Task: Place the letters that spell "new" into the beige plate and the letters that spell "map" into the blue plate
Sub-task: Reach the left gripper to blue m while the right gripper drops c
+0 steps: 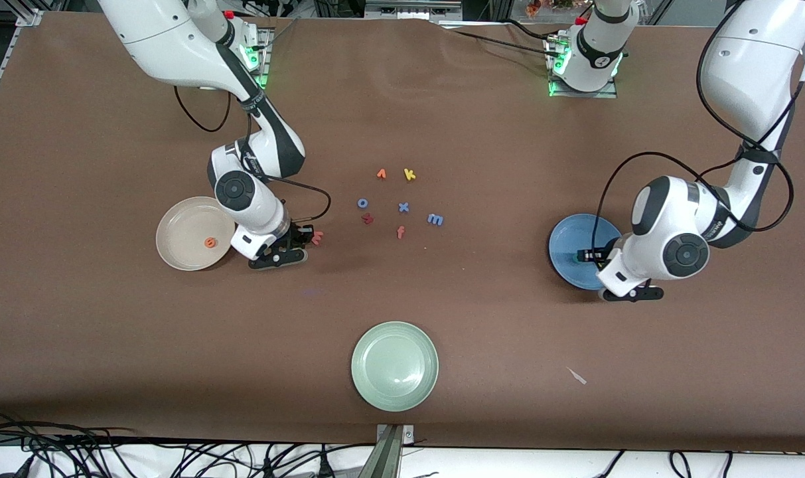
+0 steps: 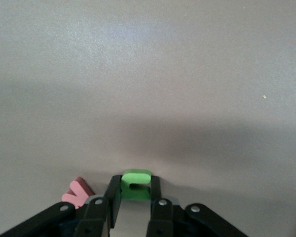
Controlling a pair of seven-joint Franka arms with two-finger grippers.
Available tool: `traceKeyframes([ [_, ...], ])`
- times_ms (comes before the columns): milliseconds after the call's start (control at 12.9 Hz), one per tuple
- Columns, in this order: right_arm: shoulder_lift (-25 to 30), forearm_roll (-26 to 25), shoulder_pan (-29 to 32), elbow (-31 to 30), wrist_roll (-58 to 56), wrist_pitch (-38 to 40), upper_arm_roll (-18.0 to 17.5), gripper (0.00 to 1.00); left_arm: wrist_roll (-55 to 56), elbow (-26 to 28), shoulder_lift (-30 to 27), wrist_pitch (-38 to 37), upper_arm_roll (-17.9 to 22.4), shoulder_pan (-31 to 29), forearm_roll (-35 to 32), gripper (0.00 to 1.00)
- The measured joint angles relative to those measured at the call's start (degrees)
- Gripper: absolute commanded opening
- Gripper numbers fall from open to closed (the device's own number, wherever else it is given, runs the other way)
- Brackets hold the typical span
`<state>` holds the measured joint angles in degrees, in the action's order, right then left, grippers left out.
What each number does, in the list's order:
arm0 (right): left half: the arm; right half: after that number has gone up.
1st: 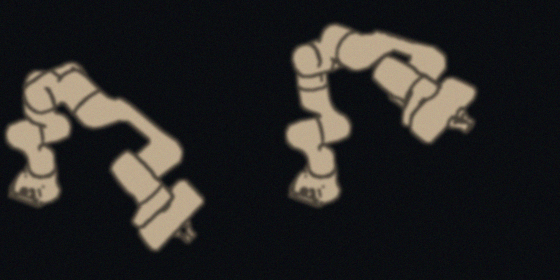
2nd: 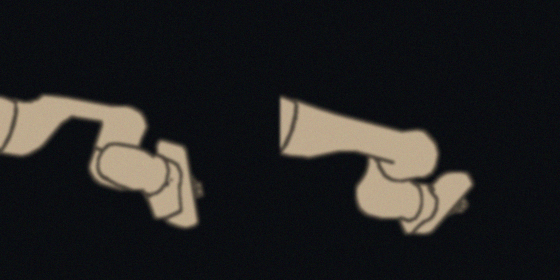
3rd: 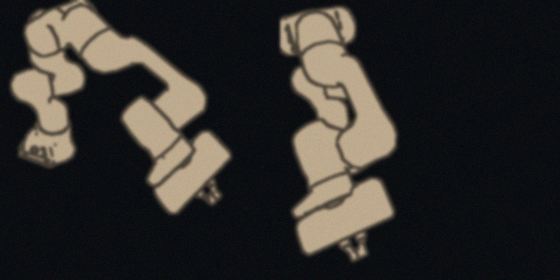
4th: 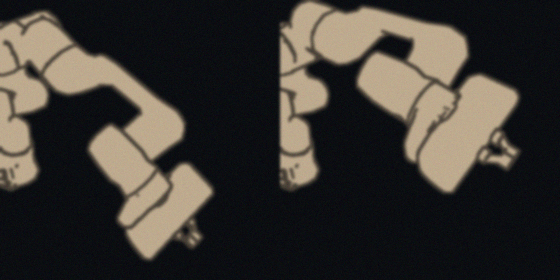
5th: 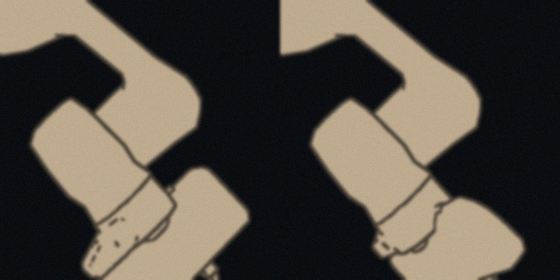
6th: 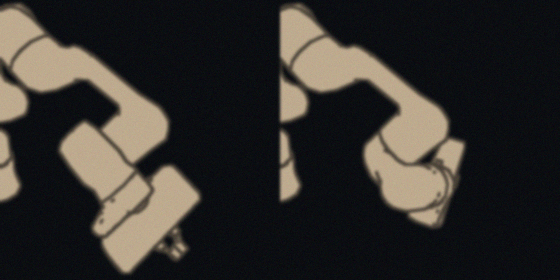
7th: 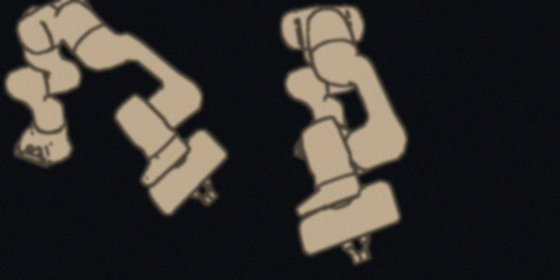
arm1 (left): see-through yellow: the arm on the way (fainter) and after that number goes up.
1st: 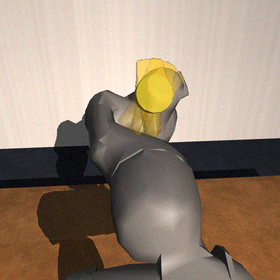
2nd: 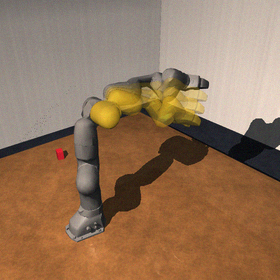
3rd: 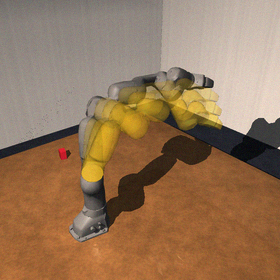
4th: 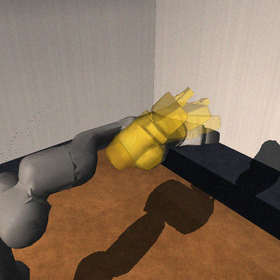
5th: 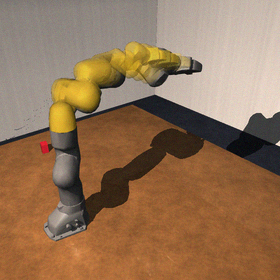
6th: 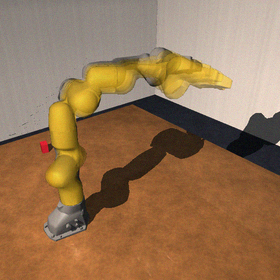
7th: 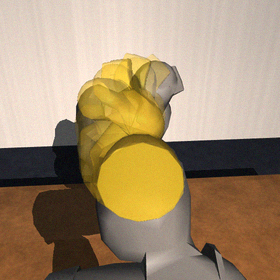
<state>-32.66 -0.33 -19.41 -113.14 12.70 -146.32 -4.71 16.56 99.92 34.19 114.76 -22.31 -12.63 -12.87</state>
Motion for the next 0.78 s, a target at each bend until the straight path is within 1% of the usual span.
traceKeyframes([
  [78, 0.0, 0.0, -0.1, 0.1, 0.0, 0.0, 0.0, 0.15, 0.1, -0.3, -0.7, -0.7, -2.4, 0.1, 0.0, 1.00],
  [233, -0.1, 0.0, -0.1, 0.8, -0.1, 1.6, 0.1, 0.11, 3.0, -0.5, -2.2, -2.1, -8.2, 0.3, 0.0, 1.00],
  [389, 0.0, 0.0, 0.0, 3.8, -0.9, 7.1, 0.4, 0.10, 6.8, -0.4, -2.7, -2.5, -12.7, 1.9, 0.0, 1.00],
  [467, 0.2, 0.0, 0.1, 5.7, -2.3, 10.6, 1.0, 0.10, 8.2, -0.2, -2.6, -2.1, -13.4, 3.8, 0.0, 1.00],
  [544, 0.7, 0.0, 0.3, 7.3, -4.9, 13.7, 2.4, 0.10, 10.1, 0.0, -2.2, -0.9, -13.5, 6.1, 0.0, 1.00],
  [778, 2.4, 0.0, 1.9, 8.0, -16.0, 18.2, 8.7, 0.10, 13.4, 0.7, 1.1, 4.7, -13.4, 11.8, 0.0, 1.00],
])
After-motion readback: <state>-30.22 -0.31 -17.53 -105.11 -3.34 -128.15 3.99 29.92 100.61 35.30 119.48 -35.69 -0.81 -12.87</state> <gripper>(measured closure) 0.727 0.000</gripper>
